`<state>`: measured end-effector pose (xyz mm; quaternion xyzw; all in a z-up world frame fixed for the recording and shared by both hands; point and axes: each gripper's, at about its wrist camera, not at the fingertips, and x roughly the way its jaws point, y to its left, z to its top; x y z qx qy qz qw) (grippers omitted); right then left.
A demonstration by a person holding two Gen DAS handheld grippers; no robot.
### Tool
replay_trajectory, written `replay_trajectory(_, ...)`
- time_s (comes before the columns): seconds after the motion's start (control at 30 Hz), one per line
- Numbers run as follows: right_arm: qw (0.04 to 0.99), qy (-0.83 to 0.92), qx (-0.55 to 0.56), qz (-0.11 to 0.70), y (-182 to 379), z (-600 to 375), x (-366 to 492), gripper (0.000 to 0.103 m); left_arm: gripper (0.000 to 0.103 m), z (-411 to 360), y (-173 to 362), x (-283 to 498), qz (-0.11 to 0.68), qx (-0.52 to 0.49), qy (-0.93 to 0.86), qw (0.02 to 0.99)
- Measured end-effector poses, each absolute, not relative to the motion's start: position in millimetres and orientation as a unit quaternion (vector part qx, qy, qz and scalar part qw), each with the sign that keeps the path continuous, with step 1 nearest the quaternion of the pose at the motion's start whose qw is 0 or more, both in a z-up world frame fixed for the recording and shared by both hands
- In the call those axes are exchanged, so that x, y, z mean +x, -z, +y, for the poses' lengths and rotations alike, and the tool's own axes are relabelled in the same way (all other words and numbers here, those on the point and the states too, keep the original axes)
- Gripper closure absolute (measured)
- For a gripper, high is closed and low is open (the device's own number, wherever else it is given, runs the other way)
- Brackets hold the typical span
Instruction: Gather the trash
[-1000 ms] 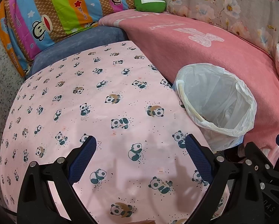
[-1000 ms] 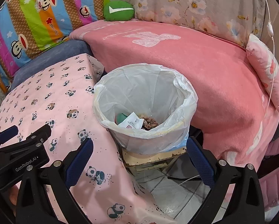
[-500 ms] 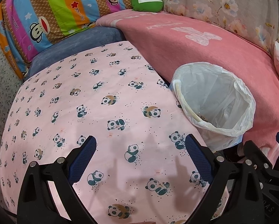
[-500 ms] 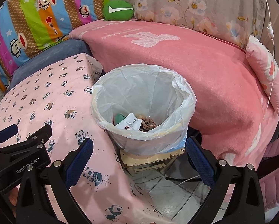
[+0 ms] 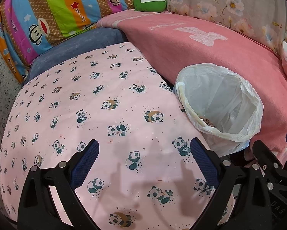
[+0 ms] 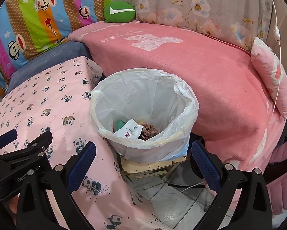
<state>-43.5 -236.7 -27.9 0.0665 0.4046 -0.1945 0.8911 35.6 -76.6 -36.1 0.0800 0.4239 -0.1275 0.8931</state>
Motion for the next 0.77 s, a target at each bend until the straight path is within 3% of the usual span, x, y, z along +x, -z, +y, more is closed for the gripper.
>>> replay_trajectory(0.77, 0.893, 0.206, 0.066, 0.396, 22, -244, -35, 0.007, 0.012, -90, 33, 50, 0.414, 0.089, 0.158, 0.892)
